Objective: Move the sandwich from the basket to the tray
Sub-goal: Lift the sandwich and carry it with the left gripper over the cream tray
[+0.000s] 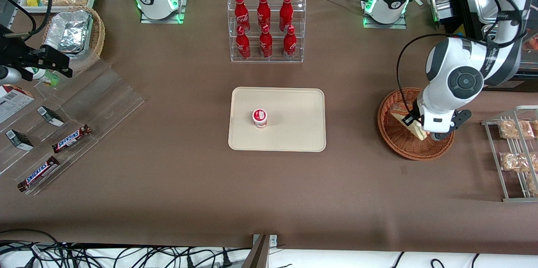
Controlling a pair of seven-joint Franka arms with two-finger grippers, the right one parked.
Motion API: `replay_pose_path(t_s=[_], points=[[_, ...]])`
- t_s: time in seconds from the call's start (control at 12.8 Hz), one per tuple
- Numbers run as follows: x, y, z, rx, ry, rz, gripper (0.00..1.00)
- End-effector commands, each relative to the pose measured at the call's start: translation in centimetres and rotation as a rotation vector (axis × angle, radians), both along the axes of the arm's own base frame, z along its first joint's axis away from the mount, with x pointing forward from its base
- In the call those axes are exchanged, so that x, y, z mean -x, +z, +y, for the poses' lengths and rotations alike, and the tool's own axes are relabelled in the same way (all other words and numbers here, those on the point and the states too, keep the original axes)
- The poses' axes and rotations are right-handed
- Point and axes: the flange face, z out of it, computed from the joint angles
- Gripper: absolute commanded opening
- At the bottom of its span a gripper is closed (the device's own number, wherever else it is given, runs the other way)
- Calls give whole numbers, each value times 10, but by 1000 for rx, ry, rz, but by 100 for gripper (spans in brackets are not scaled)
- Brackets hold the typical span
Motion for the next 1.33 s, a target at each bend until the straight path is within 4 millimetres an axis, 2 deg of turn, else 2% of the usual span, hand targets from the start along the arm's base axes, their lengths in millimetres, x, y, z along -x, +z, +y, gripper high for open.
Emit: replay_pose_path(t_s=[0.0, 0.31, 0.47, 0.63, 1.02, 1.25], points=[[-11, 47, -26, 1, -123, 23, 37], [4, 58, -114, 83, -327, 24, 37], [11, 50, -164, 134, -408, 39, 37], [15, 42, -200, 181, -467, 19, 37], [40, 4, -288, 256, -573, -27, 37], [50, -26, -317, 269, -586, -41, 37]])
